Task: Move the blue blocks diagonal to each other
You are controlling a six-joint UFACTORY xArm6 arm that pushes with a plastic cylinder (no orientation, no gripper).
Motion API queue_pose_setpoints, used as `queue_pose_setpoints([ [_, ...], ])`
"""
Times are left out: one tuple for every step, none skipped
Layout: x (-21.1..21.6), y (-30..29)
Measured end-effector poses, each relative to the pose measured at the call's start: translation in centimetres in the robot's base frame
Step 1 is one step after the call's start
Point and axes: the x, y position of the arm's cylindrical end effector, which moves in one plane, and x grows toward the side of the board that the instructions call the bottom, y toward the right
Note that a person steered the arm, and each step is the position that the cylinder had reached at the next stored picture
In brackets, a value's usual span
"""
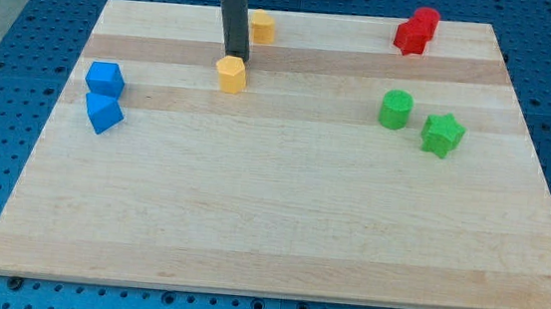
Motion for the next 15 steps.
queue_pose_setpoints([
  [0.0, 0.0],
  [-0.2, 0.0],
  [0.0, -0.1],
  [-0.3, -1.4],
  [2.5, -4.6],
  [3.1, 0.7],
  [-2.1, -0.1],
  [-7.0, -1.5],
  [-10.4, 0.6],
  [-6.9, 4.4],
  [3.4, 1.4],
  [1.9, 1.4],
  [5.7, -7.8],
  [13.1, -11.7],
  [12.5, -18.2],
])
